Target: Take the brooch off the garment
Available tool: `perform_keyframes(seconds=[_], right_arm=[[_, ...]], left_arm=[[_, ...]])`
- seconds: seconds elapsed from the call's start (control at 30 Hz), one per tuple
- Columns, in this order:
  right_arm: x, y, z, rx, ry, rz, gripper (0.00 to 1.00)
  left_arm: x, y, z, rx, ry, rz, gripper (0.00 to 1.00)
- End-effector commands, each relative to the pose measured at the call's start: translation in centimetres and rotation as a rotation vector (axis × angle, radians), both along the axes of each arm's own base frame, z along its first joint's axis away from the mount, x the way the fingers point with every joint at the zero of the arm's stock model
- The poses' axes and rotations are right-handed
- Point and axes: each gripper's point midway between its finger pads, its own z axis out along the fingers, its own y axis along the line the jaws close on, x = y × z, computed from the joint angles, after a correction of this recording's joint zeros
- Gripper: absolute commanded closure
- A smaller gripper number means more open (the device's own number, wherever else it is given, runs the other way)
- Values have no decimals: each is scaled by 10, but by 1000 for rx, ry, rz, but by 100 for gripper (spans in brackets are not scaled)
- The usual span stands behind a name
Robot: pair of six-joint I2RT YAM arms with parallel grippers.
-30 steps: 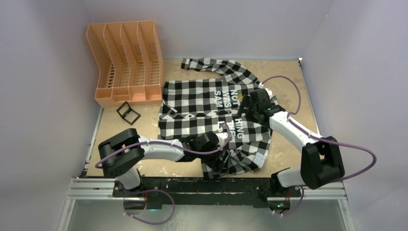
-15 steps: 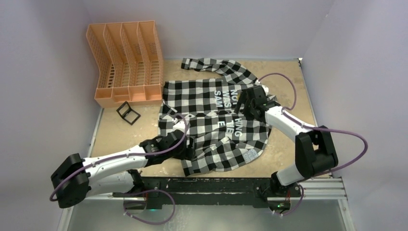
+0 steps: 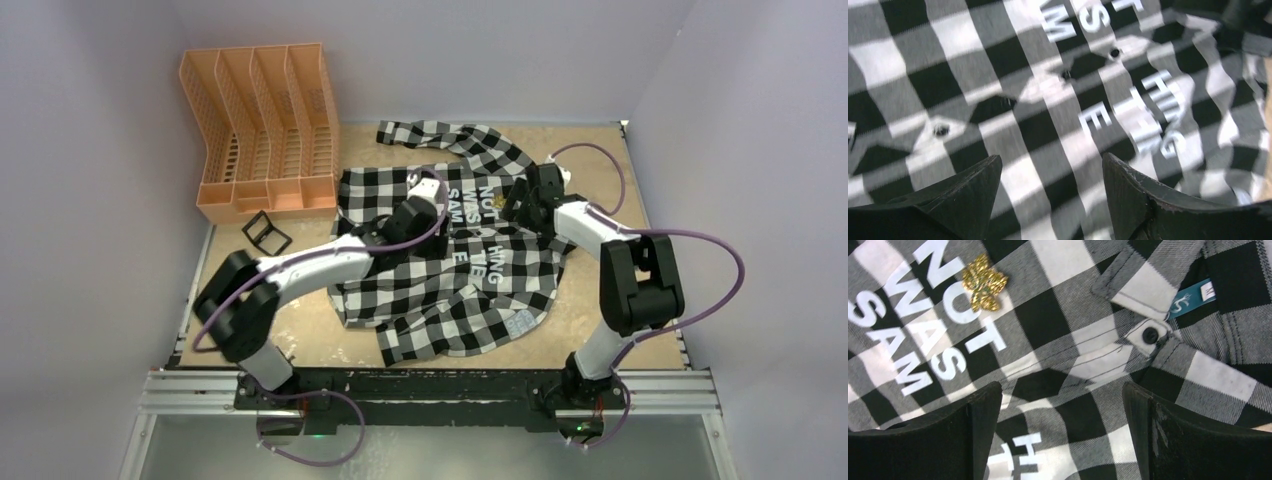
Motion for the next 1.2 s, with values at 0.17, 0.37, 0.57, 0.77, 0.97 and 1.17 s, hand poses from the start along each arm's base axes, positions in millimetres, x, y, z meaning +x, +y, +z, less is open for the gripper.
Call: perform_keyframes(seconds=[0.17, 0.37, 0.57, 0.77, 0.97, 1.17], right_arm=[[35, -1, 15, 19, -58, 10, 8], [32, 2, -3, 26, -5, 26, 8], [6, 7, -26, 70, 50, 44, 8], [-27, 8, -38, 99, 80, 58, 8], [-56, 10, -43, 138, 90, 72, 9], [-46, 11, 2, 136, -32, 101, 9]], left_arm=[[89, -35, -28, 4, -52, -46, 29], [86, -14, -75, 66, 33, -25, 29], [63, 6, -93, 64, 69, -14, 29], [35, 31, -106, 77, 103, 4, 29], [11, 53, -109, 85, 116, 27, 29], [13, 49, -76, 32, 56, 11, 29]])
